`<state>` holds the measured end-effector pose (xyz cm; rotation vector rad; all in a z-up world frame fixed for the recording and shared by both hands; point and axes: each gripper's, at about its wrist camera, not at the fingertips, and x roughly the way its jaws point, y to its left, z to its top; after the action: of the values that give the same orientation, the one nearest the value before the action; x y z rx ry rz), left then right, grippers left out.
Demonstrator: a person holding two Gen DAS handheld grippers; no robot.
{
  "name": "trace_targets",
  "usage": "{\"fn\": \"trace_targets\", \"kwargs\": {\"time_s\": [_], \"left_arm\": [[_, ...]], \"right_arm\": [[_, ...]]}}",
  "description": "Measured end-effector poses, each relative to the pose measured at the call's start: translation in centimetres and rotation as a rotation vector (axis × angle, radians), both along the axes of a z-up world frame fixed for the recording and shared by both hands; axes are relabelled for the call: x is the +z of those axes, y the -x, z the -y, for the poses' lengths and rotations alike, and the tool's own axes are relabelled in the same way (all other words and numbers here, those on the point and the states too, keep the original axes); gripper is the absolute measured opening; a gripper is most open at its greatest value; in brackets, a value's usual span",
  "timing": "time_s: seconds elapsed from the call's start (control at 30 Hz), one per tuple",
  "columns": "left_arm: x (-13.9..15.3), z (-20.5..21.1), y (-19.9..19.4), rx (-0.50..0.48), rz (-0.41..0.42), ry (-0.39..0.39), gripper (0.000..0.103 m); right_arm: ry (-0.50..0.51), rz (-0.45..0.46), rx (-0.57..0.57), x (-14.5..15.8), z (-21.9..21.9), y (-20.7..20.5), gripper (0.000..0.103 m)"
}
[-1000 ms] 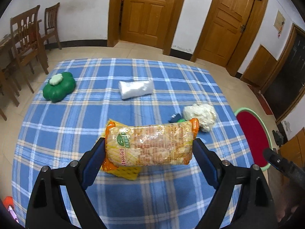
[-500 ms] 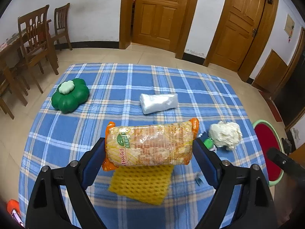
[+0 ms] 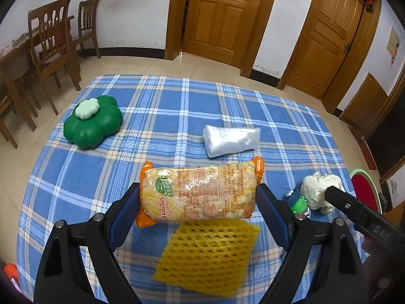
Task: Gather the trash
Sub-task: 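Grasp the crumpled cream paper with the right tool, then carry the paper and bread bag toward the red bucket with both tools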
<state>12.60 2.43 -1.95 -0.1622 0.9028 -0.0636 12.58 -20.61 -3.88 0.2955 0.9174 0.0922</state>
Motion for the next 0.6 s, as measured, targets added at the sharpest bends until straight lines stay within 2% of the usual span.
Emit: {"fn": "trace_targets", "kwargs": {"time_s": [0.1, 0.2, 0.37, 0.6], "left_arm": [[-0.3, -0.1, -0.2, 0.001, -0.004, 0.006, 0.089], [-0.6, -0.2, -0.3, 0.002, -0.010, 0.012, 0.089], [-0.8, -0.3, -0.4, 0.003, -0.016, 0.018, 0.089], [-0.6, -0.3, -0.2, 0.003, -0.010, 0.023, 0.089]], "right_arm": [[-0.003, -0.009, 0.005, -0.6, -0.2, -0.6, 0.071], [-0.012, -0.018, 0.017, -1.1, -0.4, -0.8, 0.067], [-0.028, -0.009, 0.037, -1.1, -0.6, -0.8, 0.053], [-0.018, 0.014, 0.049, -0.8, -1.2, -0.3, 0.046]]}}
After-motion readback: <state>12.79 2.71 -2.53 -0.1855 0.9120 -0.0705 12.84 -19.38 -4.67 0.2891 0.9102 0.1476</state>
